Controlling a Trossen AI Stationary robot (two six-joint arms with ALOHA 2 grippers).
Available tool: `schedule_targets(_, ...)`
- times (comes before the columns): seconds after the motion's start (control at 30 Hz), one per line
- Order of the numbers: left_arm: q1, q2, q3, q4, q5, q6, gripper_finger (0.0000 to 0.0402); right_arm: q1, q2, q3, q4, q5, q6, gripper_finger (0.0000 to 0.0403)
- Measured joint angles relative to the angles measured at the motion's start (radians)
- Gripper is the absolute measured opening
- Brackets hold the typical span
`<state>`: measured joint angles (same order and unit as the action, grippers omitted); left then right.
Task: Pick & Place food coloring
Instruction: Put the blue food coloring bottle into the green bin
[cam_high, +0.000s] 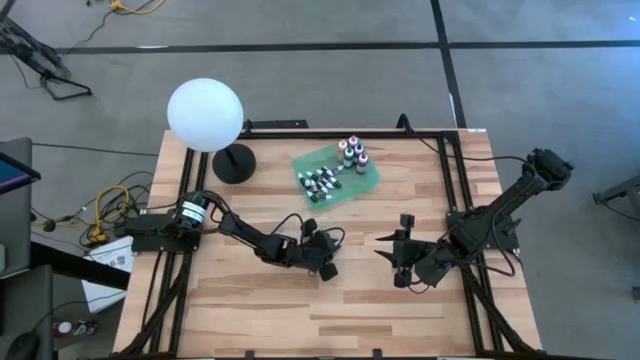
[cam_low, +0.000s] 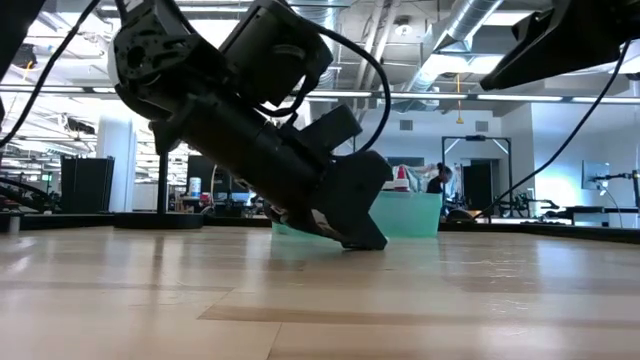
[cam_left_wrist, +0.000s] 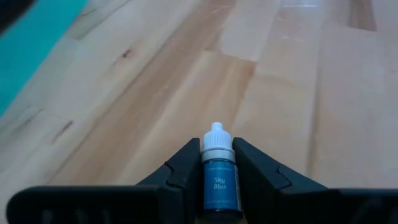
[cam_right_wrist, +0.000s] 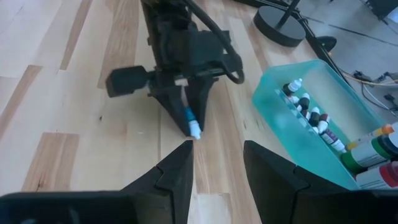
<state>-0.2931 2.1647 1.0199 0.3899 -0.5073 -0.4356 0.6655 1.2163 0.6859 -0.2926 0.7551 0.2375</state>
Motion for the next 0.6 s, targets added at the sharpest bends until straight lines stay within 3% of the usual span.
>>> schedule_targets(0.6, -0.022, -0.256, -0.01, -0.369, 0.195, 0.134, 0.008, 0.0, 0.0, 0.0, -0.025, 0.001, 0.025, 0.0134)
